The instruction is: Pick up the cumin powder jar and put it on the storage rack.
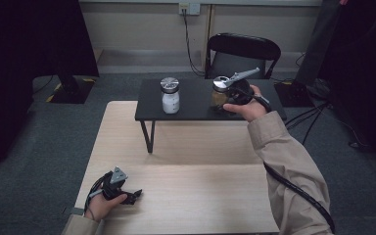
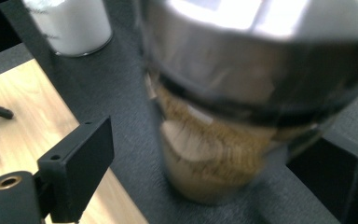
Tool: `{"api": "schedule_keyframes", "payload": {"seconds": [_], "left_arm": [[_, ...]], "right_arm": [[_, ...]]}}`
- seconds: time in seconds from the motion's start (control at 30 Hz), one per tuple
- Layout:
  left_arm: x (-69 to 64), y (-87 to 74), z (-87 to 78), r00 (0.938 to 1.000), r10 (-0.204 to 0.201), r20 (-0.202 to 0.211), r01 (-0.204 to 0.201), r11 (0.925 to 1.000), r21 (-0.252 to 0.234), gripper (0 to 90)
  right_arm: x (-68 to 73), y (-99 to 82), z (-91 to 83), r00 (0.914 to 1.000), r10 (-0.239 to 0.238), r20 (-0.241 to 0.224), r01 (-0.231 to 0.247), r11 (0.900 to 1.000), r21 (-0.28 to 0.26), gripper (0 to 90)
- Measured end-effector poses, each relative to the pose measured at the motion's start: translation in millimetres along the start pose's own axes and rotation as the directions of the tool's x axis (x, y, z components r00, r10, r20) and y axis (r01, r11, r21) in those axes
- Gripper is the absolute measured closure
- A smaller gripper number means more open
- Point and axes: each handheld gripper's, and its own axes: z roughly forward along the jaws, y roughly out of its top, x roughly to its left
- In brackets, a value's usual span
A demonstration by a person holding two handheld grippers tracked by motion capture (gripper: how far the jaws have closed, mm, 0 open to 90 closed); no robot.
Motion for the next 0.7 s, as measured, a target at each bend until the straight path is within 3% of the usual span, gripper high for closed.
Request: {"api": "schedule_keyframes", "payload": {"seconds": [0.23,0.7], "left_arm": [[0.0,-0.1,0.0,1.0,0.0,0.0,0.0,1.0,0.0,0.0],[-0.4,-0.2,0.1,1.0,-0.004,-0.001,0.004,1.0,-0.001,0.0]], "right_arm": [[2.0,-11.6,-6.5,0.9996,-0.018,-0.02,0.018,0.9998,-0.003,1.1],[10.0,-34.2,-15.6,0.9977,-0.035,-0.057,0.034,0.9992,-0.021,0.8]]}}
